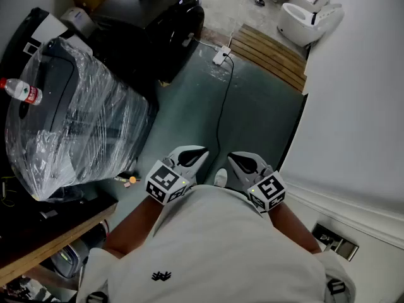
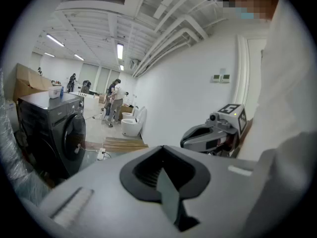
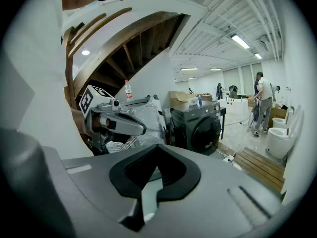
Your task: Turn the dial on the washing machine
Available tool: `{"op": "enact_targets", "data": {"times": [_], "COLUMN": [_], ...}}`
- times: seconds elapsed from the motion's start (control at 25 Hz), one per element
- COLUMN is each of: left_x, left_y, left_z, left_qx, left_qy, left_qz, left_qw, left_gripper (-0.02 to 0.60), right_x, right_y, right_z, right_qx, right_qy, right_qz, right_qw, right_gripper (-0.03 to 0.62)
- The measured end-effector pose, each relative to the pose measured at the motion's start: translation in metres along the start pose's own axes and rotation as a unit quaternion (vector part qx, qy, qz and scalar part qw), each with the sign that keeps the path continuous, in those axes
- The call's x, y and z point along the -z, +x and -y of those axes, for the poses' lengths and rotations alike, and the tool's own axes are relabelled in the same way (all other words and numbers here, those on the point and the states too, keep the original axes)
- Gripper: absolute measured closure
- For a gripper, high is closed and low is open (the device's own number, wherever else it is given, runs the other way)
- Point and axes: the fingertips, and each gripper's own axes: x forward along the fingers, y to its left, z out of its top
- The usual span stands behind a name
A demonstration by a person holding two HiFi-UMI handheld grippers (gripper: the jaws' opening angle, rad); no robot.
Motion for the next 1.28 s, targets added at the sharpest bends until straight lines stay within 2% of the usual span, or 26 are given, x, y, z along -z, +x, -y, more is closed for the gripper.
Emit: {"op": "enact_targets", "data": {"times": [0.4, 0.56, 0.68, 0.92, 1.08, 1.28], "left_x": [-0.021, -0.025, -0.026, -0.047, -0.063, -0.118], "left_y": [0.066, 0.082, 0.094, 0.141, 0.186, 0.241], "left_z": [0.039, 0.040, 0.034, -0.002, -0.041, -0.100], "left_qx": [-0.017, -0.035, -0.038, -0.018, 0.002, 0.016], "left_qy": [0.016, 0.003, -0.001, 0.009, -0.002, -0.004], "left_qz": [0.008, 0.016, 0.003, -0.005, -0.011, 0.001], "left_qw": [0.9997, 0.9993, 0.9993, 0.9998, 0.9999, 0.9999], "left_gripper": [0.526, 0.526, 0.526, 0.525, 0.526, 0.526], "right_x": [0.016, 0.026, 0.024, 0.023, 0.011, -0.023], "right_y": [-0.055, -0.066, -0.072, -0.058, -0.041, -0.007], "right_z": [0.062, 0.082, 0.100, 0.155, 0.204, 0.283], "right_qx": [-0.001, 0.002, 0.010, 0.026, 0.047, 0.062], "right_qy": [-0.002, 0.000, -0.001, 0.021, 0.026, 0.013], "right_qz": [0.022, 0.018, 0.022, 0.024, 0.017, -0.007], "right_qw": [1.000, 1.000, 1.000, 0.999, 0.998, 0.998], "right_gripper": [0.594, 0.594, 0.594, 0.591, 0.580, 0.551]}}
